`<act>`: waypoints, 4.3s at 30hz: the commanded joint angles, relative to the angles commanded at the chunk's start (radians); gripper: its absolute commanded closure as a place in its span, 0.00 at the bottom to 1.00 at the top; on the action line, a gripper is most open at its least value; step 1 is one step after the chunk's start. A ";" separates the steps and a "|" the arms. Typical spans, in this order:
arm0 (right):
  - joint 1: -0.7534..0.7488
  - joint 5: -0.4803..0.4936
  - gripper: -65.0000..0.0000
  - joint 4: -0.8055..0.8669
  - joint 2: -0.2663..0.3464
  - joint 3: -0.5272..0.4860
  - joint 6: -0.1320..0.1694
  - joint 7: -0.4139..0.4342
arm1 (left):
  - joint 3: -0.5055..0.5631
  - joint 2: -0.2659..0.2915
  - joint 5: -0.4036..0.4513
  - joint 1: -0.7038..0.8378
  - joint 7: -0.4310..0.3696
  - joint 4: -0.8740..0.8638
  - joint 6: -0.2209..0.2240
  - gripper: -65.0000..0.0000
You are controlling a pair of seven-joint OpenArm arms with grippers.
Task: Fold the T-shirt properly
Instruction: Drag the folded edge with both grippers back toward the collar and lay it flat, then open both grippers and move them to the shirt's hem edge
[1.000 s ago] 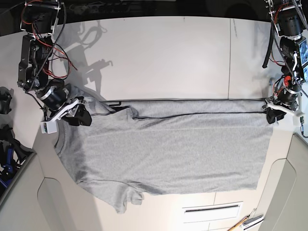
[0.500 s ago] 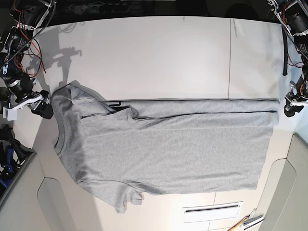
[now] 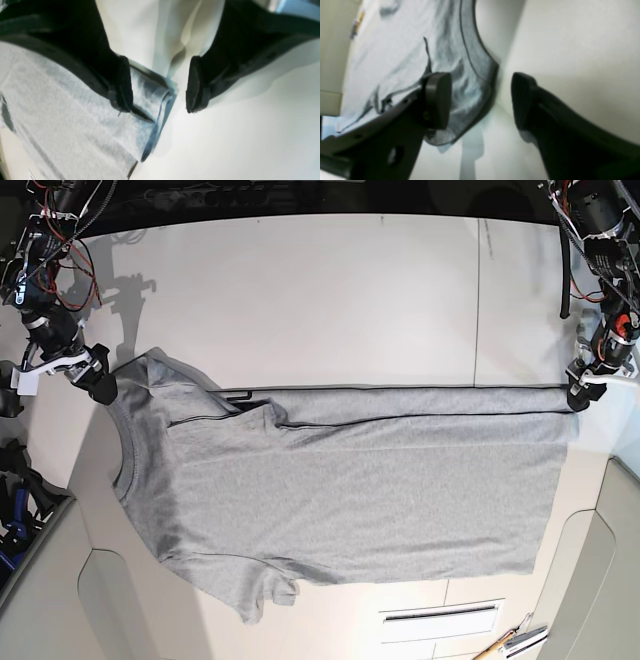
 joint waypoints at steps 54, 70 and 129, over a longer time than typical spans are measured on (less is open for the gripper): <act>-0.457 0.197 1.00 0.479 0.108 0.080 0.034 -0.203 | -0.005 -0.028 -0.303 0.622 0.121 0.535 -0.189 1.00; -0.491 0.171 1.00 0.478 0.105 0.087 0.030 -0.206 | -0.005 0.020 -0.383 0.662 0.194 0.535 -0.189 1.00; 0.532 -0.371 0.56 -0.466 0.197 -0.262 0.004 0.272 | 0.166 -0.134 -0.049 0.076 0.198 0.296 -0.127 0.45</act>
